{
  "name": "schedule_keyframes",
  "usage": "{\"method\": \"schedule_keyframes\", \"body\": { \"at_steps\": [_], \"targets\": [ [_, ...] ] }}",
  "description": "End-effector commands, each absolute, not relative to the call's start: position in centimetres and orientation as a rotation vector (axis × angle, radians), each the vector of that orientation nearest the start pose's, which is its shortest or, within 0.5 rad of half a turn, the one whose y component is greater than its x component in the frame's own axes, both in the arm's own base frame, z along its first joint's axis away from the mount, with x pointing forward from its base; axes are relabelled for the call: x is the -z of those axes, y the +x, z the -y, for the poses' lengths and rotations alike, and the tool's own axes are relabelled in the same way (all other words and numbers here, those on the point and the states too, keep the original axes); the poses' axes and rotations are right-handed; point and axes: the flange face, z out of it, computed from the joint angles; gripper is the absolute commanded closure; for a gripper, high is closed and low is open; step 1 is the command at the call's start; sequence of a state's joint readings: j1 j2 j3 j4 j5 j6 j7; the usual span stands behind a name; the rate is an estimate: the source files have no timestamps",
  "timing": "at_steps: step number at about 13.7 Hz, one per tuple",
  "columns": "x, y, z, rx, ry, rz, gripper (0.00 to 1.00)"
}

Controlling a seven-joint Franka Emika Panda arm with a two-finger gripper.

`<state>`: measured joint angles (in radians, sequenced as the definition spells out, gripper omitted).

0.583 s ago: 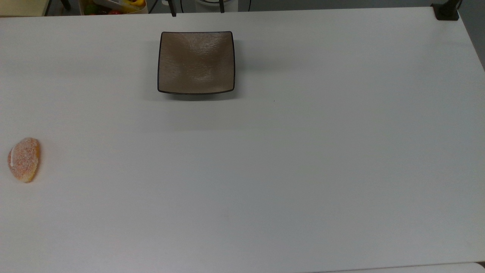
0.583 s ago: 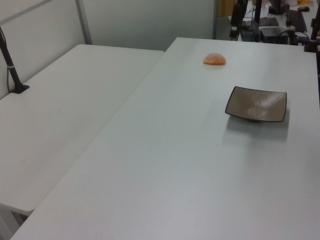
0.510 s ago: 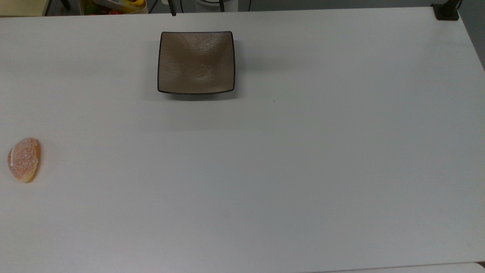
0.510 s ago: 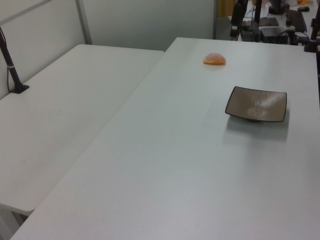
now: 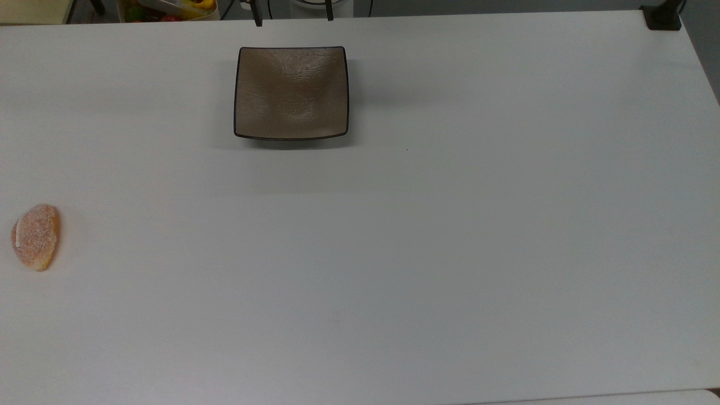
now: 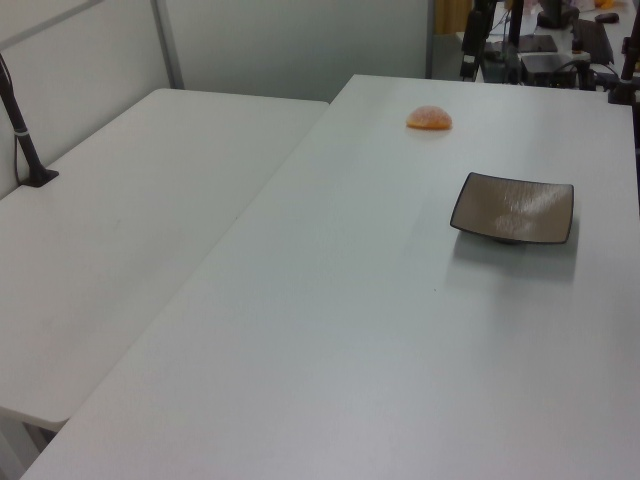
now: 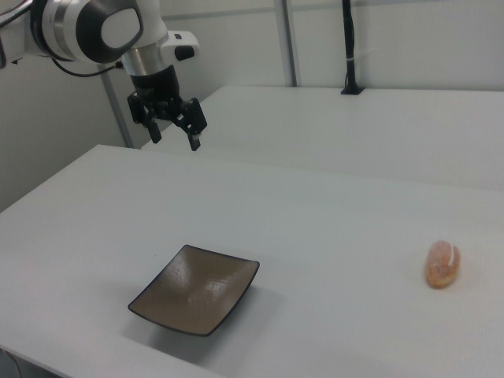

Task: Bread is placed on a ceramic plate

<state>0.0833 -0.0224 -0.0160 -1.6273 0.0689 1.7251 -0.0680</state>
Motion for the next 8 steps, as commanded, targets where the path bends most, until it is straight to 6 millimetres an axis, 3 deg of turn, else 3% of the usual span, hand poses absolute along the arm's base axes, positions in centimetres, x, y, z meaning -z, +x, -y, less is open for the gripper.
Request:
{"method": "schedule_keyframes", "body": {
  "at_steps": [1,5,8],
  "targets": [
    [-62.5,55.7,-3.9,0.218,-3.044,0.219,0.00],
    [-61.6,55.8,-3.9,0.179,-3.045,0.242,0.00],
    [-61.6,55.8,-2.8,0.185,-3.034,0.425,0.00]
  ]
}}
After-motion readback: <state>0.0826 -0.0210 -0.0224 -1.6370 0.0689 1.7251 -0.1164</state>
